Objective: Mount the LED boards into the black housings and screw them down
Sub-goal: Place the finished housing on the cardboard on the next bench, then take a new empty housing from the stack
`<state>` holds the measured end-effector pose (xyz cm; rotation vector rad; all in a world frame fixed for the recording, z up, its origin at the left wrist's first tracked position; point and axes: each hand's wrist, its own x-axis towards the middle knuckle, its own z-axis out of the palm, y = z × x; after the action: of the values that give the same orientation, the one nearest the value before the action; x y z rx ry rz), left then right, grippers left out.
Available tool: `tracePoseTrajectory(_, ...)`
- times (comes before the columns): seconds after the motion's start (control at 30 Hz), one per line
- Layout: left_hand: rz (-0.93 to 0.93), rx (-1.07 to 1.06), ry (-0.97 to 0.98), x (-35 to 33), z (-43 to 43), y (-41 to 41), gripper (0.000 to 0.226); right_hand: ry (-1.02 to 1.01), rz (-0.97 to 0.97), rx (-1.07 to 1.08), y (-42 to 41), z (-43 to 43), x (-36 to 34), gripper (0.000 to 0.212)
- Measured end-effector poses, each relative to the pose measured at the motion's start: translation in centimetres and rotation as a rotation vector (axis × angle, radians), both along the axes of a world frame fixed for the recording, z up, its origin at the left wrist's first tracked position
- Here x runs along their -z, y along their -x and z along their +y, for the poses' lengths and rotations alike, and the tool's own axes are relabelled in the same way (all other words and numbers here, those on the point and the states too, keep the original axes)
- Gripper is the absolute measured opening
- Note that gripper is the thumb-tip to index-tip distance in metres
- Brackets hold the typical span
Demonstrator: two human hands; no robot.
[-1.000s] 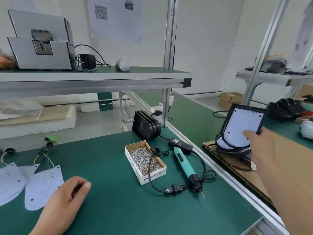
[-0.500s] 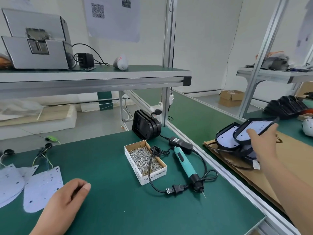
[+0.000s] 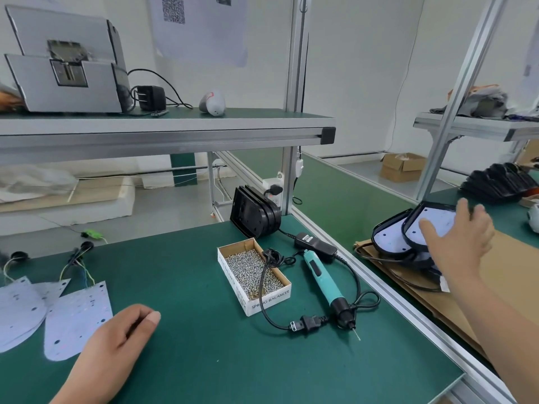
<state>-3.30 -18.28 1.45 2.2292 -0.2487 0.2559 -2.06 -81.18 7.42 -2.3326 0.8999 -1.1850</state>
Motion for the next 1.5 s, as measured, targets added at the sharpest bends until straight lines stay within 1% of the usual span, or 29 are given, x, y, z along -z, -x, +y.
tracePoseTrajectory(0.07, 0.002, 0.000, -0.003, 0.1, 0.1, -0.1, 0.023, 0.053, 0.001, -0.051, 0.3, 1.1, 0.1, 0.077)
tracePoseTrajectory(0.17, 0.004, 0.003, -0.019, 0.3, 0.2, -0.3, 0.026, 0.105, -0.020, -0.099, 0.4, 2.7, 0.1, 0.075)
tracePoseTrajectory(0.33, 0.023, -0.005, -0.007, 0.8, 0.3, -0.6, 0.028, 0.235, -0.096, -0.221, -0.9, 5.0, 0.4, 0.057)
tracePoseTrajectory(0.4, 0.025, -0.013, -0.008, 1.0, 0.3, -0.7, 0.031, 0.261, -0.092, -0.299, -1.9, 6.7, 0.8, 0.048)
tracePoseTrajectory(0.5, 0.026, -0.020, -0.004, 1.4, 0.4, -0.8, 0.027, 0.256, -0.069, -0.402, -3.7, 10.1, 1.6, 0.026)
tracePoseTrajectory(0.6, 0.024, -0.017, 0.008, 1.6, 0.4, -0.9, 0.025, 0.244, 0.016, -0.542, -5.7, 13.9, 2.2, 0.022)
tracePoseTrajectory(0.73, 0.029, -0.015, 0.029, 1.6, 0.4, -1.0, 0.026, 0.354, 0.157, -0.722, -9.4, 19.2, 2.0, 0.022)
tracePoseTrajectory(0.83, 0.025, -0.009, 0.050, 1.7, 0.4, -1.1, 0.027, 0.473, 0.312, -0.802, -12.6, 22.6, 1.1, 0.031)
tracePoseTrajectory(0.97, 0.023, -0.009, 0.072, 1.7, 0.5, -1.2, 0.032, 0.714, 0.545, -0.792, -16.4, 25.7, -0.4, 0.043)
tracePoseTrajectory(1.07, 0.022, -0.007, 0.085, 1.7, 0.5, -1.2, 0.027, 0.844, 0.729, -0.709, -18.3, 26.8, -1.0, 0.037)
tracePoseTrajectory(1.2, 0.022, -0.004, 0.096, 2.0, 0.6, -1.3, 0.027, 0.884, 0.879, -0.623, -19.2, 27.4, -1.7, 0.022)
tracePoseTrajectory(1.23, 0.020, -0.003, 0.095, 2.1, 0.6, -1.3, 0.027, 0.894, 0.900, -0.617, -19.2, 27.6, -1.7, 0.018)
tracePoseTrajectory(1.3, 0.017, -0.001, 0.092, 2.2, 0.6, -1.4, 0.026, 0.907, 0.905, -0.627, -19.0, 27.8, -1.6, 0.021)
tracePoseTrajectory(1.5, 0.014, -0.005, 0.089, 2.2, 0.6, -1.5, 0.029, 0.859, 0.774, -0.690, -18.6, 27.2, -0.6, 0.025)
